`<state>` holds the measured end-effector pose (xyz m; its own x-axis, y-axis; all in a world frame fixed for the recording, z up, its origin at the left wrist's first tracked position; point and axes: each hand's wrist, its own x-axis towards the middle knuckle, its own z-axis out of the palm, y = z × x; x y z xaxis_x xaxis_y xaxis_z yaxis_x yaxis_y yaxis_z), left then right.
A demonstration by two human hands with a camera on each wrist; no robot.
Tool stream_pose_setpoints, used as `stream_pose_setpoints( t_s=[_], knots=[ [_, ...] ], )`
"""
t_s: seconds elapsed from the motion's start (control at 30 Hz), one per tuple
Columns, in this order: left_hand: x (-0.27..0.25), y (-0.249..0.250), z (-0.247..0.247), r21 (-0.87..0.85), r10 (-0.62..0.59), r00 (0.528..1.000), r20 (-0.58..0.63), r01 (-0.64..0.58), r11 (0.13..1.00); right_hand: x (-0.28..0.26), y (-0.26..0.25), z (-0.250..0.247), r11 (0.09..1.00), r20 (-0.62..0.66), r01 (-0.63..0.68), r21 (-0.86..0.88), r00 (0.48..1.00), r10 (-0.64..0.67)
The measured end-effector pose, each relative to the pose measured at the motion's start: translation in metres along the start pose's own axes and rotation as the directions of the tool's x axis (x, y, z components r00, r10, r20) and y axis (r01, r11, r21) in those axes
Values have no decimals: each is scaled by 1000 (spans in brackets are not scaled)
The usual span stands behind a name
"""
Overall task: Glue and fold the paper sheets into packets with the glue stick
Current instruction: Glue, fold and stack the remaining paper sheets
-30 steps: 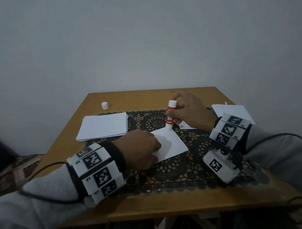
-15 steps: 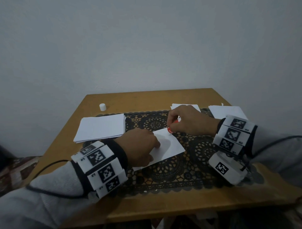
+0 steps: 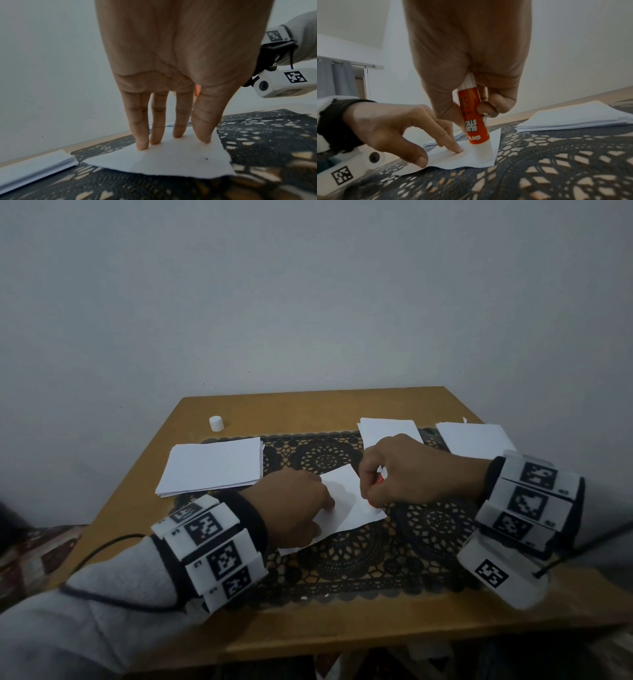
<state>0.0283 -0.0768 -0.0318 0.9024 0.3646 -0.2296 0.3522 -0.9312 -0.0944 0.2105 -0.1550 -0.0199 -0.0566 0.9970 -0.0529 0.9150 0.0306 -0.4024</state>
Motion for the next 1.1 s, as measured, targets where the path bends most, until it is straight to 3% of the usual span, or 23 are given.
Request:
stream_pose_setpoints(
  t_s=[0.17,0.33,0.4,0.6,0.93,1.1],
  knots=[
    [4,-4,-3,-60,-10,1000,-12,9,998,-12,0,-12,999,11,-27,41,1000,27],
    [8,-8,2,-188,-58,997,-48,48,981,-16,9,-30,990,-206,-52,129,975,78],
    [12,-8,5,-189,-119,991,-53,107,976,-15,10,-26,987,-234,-51,152,968,86],
    [29,-21,2,-161,-275,958,86,286,945,-12,7,-9,994,-299,-64,91,950,89],
    [38,-26,-10,-261,-313,927,204,360,896,-26,8,-8,979,-427,-131,158,885,188],
    [38,-25,-11,-292,-303,934,190,349,891,-24,0,5,971,-420,-235,54,877,235]
  ],
)
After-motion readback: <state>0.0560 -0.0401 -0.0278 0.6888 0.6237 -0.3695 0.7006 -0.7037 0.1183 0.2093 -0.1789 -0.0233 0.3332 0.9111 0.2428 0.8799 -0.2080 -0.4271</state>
